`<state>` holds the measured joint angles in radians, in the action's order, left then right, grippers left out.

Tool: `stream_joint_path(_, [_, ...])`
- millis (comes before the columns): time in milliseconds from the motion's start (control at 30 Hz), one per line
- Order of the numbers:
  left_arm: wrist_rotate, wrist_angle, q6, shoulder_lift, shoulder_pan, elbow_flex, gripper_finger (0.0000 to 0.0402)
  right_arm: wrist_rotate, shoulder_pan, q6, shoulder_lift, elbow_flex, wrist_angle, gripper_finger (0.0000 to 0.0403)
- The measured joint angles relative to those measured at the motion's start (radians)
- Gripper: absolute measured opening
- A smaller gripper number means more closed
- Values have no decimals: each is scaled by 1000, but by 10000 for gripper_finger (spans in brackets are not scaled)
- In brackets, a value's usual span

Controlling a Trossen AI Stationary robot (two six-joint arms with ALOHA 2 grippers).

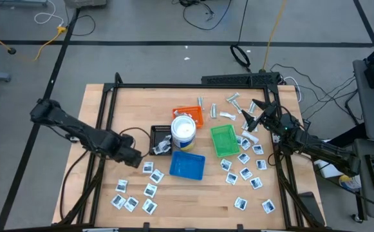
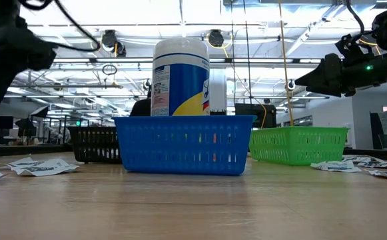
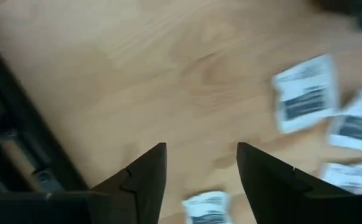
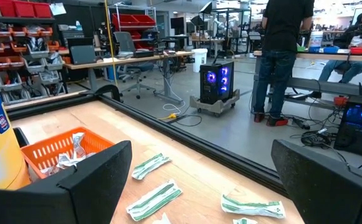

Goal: Pick & Place First Aid Supplies
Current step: Put the gray towelette pack into the black bin

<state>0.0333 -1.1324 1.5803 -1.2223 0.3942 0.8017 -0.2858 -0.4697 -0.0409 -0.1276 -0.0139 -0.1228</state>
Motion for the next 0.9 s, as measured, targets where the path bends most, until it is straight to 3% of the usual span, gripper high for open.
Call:
stream_joint_path(167, [16,29,0,-119,12,17,186,0,0,0,0,0,0,380])
stream_joint_path(400, [11,45,78,-273,11,83,206,0,0,0,0,0,0,380])
stream_joint_path(900, [-38,212,120,-454,14,146,218,0,0,0,0,0,0,380])
